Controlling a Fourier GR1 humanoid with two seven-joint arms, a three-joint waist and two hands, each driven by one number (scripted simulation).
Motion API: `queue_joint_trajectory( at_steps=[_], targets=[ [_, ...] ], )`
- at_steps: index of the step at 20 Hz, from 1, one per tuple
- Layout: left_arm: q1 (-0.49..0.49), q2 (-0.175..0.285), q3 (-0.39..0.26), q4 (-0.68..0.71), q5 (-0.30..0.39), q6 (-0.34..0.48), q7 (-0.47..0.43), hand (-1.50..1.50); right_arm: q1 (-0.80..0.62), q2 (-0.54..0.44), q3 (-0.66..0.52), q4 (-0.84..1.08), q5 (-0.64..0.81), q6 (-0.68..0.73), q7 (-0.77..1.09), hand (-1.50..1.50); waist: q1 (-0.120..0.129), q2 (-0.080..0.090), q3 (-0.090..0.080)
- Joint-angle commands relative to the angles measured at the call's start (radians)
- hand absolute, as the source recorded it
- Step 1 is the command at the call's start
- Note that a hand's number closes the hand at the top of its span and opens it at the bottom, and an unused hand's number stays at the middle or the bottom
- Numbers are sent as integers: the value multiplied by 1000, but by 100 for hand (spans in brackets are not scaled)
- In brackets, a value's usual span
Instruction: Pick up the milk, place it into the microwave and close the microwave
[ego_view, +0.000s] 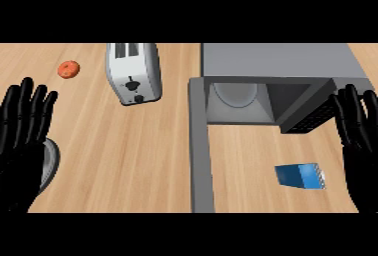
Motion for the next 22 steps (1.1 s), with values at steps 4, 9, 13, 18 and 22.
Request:
queue_joint_trajectory(
  at_steps=[4,9,13,18,22],
  targets=[
    [-73,9,63,101,72,-30,-1,-150,228,-38,-65,-240,-87,79,-54,-150,-34,8,8],
    [83,-114,49,12,221,9,53,-150,465,-4,-46,-306,-195,165,-77,-150,-34,3,8],
    [173,-112,40,-39,251,-30,43,-150,585,-2,-140,-225,-258,265,-236,-150,-22,5,9],
    [216,-120,28,54,232,-72,-91,-150,669,46,-129,-159,-204,339,-360,-150,-21,8,8],
    [402,-116,-9,-12,260,-152,-163,-150,635,67,-120,-108,-147,313,-365,-150,-13,8,7]
  ],
)
